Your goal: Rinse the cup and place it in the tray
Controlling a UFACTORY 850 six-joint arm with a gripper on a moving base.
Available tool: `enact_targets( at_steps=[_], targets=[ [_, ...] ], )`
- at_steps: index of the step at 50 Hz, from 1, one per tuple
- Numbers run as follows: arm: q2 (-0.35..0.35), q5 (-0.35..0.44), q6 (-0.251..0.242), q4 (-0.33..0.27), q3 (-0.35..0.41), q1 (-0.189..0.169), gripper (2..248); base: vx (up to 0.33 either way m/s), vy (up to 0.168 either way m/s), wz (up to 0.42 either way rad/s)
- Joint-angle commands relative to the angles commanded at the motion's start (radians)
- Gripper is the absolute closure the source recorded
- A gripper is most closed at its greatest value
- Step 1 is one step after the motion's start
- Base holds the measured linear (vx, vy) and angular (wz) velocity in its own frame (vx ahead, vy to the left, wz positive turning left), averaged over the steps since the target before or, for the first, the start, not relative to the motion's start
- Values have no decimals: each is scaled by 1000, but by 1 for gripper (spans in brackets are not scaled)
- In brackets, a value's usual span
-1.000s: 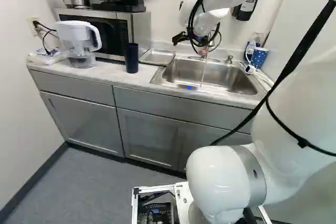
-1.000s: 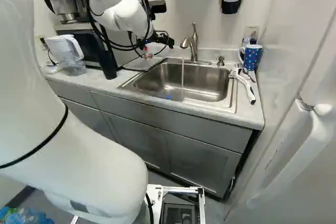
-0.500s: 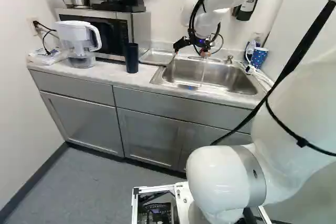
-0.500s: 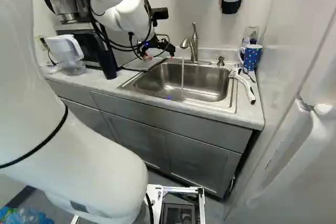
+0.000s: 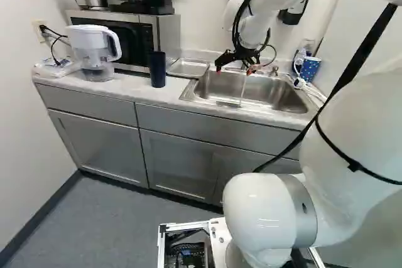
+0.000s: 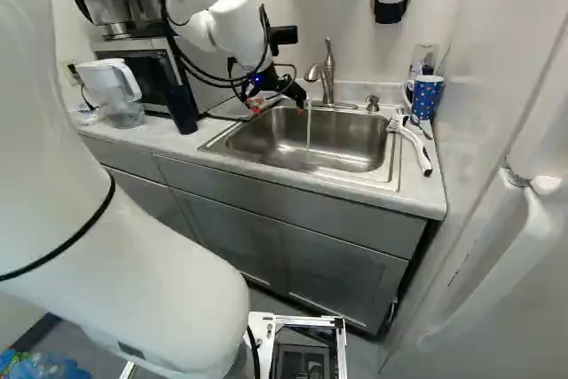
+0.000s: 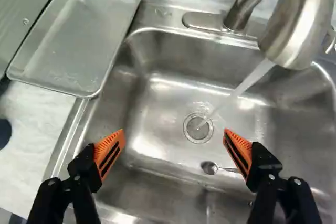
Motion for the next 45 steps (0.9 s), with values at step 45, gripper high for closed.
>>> enact_targets(
  at_steps=[45],
  targets=[
    [0, 0, 0, 0, 0, -151, 3, 0, 0, 0]
  ],
)
